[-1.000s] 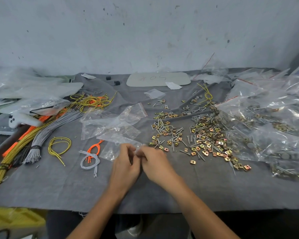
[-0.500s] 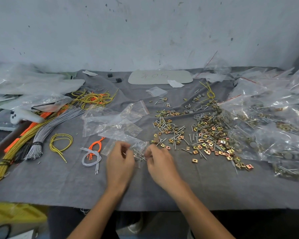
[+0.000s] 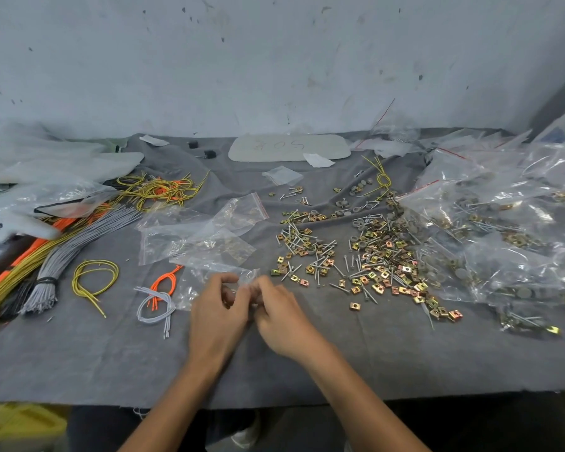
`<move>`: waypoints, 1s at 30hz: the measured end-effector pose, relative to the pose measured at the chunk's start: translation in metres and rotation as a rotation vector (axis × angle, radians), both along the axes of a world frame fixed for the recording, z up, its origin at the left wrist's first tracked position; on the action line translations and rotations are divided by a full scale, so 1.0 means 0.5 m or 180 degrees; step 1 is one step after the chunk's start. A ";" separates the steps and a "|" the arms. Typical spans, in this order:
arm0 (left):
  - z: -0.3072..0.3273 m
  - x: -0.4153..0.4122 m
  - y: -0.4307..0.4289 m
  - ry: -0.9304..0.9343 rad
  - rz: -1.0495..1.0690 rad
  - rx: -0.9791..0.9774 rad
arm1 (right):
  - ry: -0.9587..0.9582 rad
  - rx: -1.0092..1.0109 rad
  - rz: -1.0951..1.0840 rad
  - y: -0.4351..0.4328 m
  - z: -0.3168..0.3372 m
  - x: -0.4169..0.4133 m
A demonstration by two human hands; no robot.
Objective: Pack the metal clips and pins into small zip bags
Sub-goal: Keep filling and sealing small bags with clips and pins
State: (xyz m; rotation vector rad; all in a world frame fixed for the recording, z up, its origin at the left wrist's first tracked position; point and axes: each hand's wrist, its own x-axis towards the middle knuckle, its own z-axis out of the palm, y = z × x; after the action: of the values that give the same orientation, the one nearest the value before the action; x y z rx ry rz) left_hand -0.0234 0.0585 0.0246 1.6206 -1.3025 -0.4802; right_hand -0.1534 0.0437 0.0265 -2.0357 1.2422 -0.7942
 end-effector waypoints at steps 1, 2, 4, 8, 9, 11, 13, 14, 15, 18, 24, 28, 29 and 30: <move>0.000 0.001 0.002 0.0015 -0.0039 0.0027 | 0.0112 -0.0008 0.0042 0.001 0.000 -0.002; 0.001 0.001 0.005 0.0026 -0.0087 0.0033 | 0.0130 0.0043 0.0081 0.001 0.001 -0.003; 0.004 0.003 0.011 -0.0017 -0.0177 -0.0002 | -0.0232 0.0355 0.0094 0.002 0.006 -0.008; 0.007 -0.004 0.016 -0.0267 -0.0300 0.0098 | -0.0618 0.0644 -0.0096 -0.003 0.015 -0.020; 0.007 -0.006 0.016 -0.0359 -0.0284 0.0133 | -0.0447 0.0550 -0.0087 -0.004 0.017 -0.022; 0.005 -0.009 0.015 -0.0657 -0.0203 0.0129 | 0.0166 0.0080 -0.0067 -0.007 0.017 -0.026; 0.004 -0.010 0.016 -0.0875 -0.0177 0.0088 | 0.0312 -0.0045 -0.0059 -0.009 0.016 -0.034; 0.002 -0.010 0.015 -0.0934 -0.0199 0.0075 | 0.0213 0.0087 -0.0016 -0.007 0.018 -0.038; 0.001 -0.012 0.014 -0.0987 -0.0242 0.0076 | 0.0034 0.0292 0.0038 -0.004 0.020 -0.042; 0.002 -0.018 0.015 -0.1192 -0.0389 0.0067 | -0.0644 0.0849 0.0075 -0.005 0.024 -0.063; 0.012 -0.025 0.019 -0.1262 -0.0350 0.0100 | -0.0220 0.0371 -0.0351 -0.092 0.066 -0.158; 0.016 -0.030 0.022 -0.1250 -0.0402 0.0327 | 0.0249 0.0255 -0.0699 -0.187 0.104 -0.250; 0.018 -0.031 0.020 -0.1257 -0.0390 0.0395 | 0.0289 0.0248 -0.0804 -0.214 0.108 -0.271; 0.022 -0.033 0.019 -0.1247 -0.0393 0.0421 | 0.0329 0.0222 -0.0942 -0.244 0.111 -0.289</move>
State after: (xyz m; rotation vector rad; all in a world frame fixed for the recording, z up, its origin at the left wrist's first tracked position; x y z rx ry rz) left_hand -0.0399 0.0682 0.0356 1.8125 -1.6987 -0.3372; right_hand -0.2981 -0.0781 0.0818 -1.8817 1.6328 -0.7739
